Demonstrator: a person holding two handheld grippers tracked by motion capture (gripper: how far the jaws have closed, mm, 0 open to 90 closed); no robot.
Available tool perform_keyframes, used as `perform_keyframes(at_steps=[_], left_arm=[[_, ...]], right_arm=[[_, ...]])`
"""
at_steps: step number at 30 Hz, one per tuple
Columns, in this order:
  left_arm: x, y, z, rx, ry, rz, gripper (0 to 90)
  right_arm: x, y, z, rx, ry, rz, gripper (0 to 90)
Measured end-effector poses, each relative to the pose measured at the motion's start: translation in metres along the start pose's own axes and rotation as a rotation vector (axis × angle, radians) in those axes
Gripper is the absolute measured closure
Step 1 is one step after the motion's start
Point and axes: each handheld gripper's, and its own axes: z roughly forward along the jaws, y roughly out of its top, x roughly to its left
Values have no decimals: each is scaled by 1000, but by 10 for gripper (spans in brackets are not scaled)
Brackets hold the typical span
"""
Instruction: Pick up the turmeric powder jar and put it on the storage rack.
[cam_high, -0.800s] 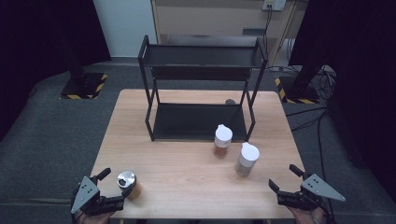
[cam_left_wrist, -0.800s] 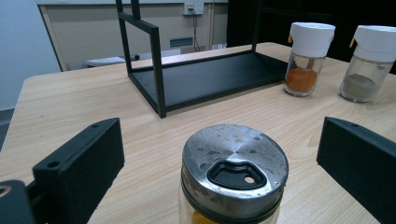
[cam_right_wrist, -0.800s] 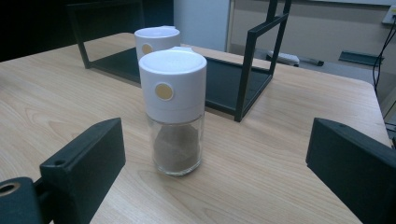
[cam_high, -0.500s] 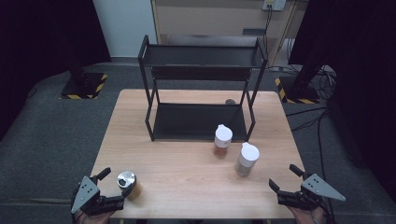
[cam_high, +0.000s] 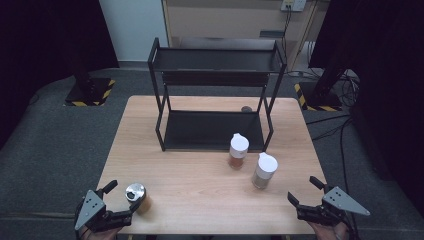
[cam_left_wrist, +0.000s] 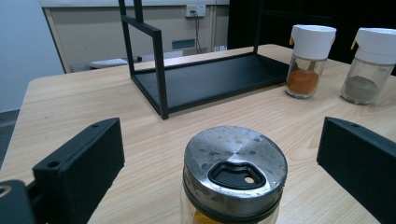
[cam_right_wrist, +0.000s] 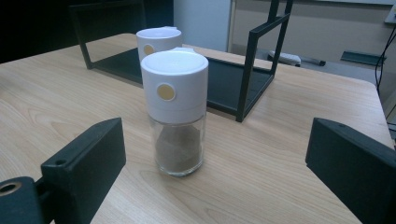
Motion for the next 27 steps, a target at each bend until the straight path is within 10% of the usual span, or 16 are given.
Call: perform_keyframes(at_steps=[27], left_arm=[[6, 28, 5, 29, -52, 22, 1]], right_arm=[[1, 0, 1, 7, -8, 0, 52]])
